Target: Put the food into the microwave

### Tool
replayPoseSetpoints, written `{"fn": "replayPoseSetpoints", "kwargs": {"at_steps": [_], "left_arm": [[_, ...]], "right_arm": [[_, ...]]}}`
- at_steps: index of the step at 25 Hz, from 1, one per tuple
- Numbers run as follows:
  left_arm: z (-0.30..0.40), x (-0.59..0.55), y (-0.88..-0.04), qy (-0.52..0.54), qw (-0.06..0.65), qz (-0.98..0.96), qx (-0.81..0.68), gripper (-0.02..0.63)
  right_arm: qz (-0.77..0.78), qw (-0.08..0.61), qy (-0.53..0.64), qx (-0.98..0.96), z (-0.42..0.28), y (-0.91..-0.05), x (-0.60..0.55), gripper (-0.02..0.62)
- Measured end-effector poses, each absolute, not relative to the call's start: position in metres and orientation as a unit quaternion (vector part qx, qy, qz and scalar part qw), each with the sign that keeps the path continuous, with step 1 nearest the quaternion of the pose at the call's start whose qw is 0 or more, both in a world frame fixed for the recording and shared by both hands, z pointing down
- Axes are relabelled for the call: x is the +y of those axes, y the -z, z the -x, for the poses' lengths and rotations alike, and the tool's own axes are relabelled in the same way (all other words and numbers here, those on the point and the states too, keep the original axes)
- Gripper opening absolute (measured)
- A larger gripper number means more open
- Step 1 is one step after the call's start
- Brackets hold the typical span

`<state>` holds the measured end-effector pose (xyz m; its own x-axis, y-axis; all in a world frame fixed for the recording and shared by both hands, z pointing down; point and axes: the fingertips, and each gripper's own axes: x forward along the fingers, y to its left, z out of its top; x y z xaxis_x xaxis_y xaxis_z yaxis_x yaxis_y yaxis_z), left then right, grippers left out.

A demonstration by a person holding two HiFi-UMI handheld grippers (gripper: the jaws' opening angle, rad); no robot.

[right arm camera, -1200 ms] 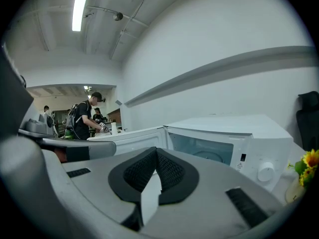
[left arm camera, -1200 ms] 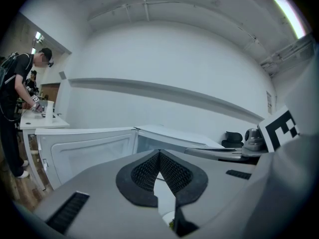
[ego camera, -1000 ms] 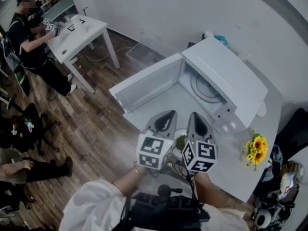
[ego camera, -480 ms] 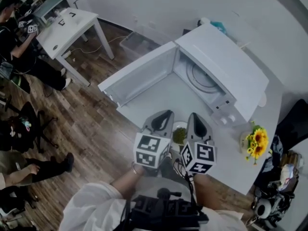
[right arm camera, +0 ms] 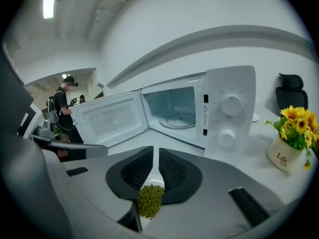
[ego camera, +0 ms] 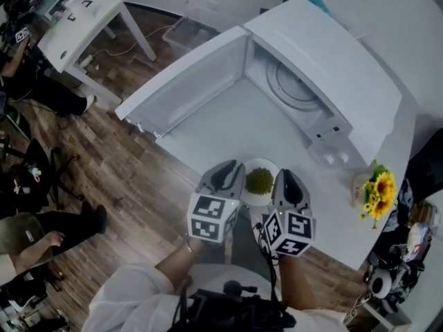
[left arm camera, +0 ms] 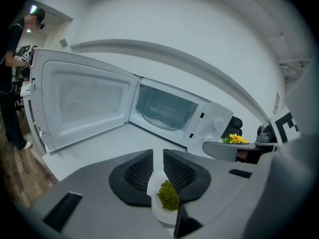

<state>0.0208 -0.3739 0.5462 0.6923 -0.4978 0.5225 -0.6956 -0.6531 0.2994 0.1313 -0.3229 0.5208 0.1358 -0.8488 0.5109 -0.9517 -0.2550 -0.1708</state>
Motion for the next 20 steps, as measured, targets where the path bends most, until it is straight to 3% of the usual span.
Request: {"fn": "replayPoseSetpoints", "kwargs": {"at_steps": [7,20], "left_arm": [[-0.025,-0.363,-0.586,-0.234,0.269,-0.876,-0.325,0.101],[-0.02,-0.355,-0.645,-0.287,0.303,-0.85,-0.323,0.103]], "right_arm": [[-0.746,0.114,-0.302,-0.582,-0.139,-0.563,-0.302,0.069],[-0.75,0.128,-0.363,-0.537,-0.152,-0.626,-0.272,0.091]]}}
